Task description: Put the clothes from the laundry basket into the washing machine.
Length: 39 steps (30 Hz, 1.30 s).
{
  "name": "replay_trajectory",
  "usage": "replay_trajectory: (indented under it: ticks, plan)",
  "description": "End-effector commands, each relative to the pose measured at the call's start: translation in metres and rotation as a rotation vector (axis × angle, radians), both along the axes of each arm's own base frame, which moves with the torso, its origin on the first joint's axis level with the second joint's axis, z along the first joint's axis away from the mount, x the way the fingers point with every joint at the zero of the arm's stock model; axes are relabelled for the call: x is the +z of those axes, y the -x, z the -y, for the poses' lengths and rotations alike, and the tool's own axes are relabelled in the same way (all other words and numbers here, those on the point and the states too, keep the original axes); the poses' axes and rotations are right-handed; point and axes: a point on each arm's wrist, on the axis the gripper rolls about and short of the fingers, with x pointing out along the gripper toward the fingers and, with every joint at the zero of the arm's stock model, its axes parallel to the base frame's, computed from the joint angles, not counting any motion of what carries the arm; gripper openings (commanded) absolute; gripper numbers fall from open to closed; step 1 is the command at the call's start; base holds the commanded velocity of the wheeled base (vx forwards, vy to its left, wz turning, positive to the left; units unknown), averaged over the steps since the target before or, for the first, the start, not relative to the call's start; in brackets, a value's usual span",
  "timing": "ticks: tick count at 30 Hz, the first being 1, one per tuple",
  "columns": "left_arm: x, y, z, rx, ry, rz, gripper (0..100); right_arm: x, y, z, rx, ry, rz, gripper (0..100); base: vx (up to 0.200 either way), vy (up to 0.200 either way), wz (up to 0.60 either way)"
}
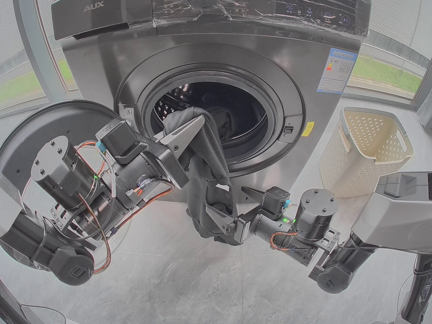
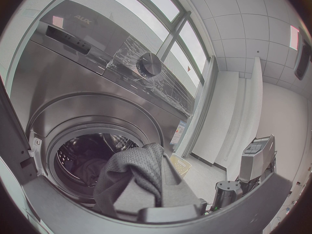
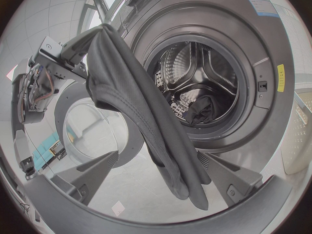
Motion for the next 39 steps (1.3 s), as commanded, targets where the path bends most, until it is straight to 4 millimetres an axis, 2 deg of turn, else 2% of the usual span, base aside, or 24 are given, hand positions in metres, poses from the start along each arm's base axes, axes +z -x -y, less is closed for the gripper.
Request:
replay_trajectory:
  ticks: [1, 5, 6, 10, 22, 33, 34, 39]
  plan:
    - [0.004, 0.001, -0.001, -0.001, 0.011, 0.015, 0, -0.011, -0.017, -0.008, -0.022, 0.0, 0.01, 100, 0.0, 0.0, 0.0]
    - [0.01, 0.005, -0.002, -0.005, 0.023, 0.033, 0, -0.009, -0.028, -0.009, -0.041, -0.009, 0.028, 100, 0.0, 0.0, 0.0]
    - [0.011, 0.007, -0.002, -0.01, 0.026, 0.036, 0, -0.011, -0.037, -0.01, -0.052, -0.007, 0.04, 100, 0.0, 0.0, 0.0]
    - [0.014, 0.011, 0.0, -0.024, 0.031, 0.042, 0, -0.021, -0.05, -0.017, -0.062, -0.005, 0.052, 100, 0.0, 0.0, 0.0]
    - [0.013, 0.014, 0.002, -0.031, 0.03, 0.041, 0, -0.033, -0.07, -0.044, -0.044, -0.046, 0.096, 100, 0.0, 0.0, 0.0]
    - [0.019, 0.017, -0.003, -0.026, 0.041, 0.056, 0, -0.029, -0.086, -0.048, -0.096, -0.098, 0.139, 100, 0.0, 0.0, 0.0]
    - [0.019, 0.017, -0.004, -0.023, 0.041, 0.057, 0, -0.028, -0.086, -0.047, -0.1, -0.1, 0.142, 0, 0.0, 0.0, 0.0]
    - [0.017, 0.011, -0.01, 0.004, 0.038, 0.048, 0, -0.024, -0.091, -0.035, -0.127, -0.102, 0.144, 0, 0.0, 0.0, 0.0]
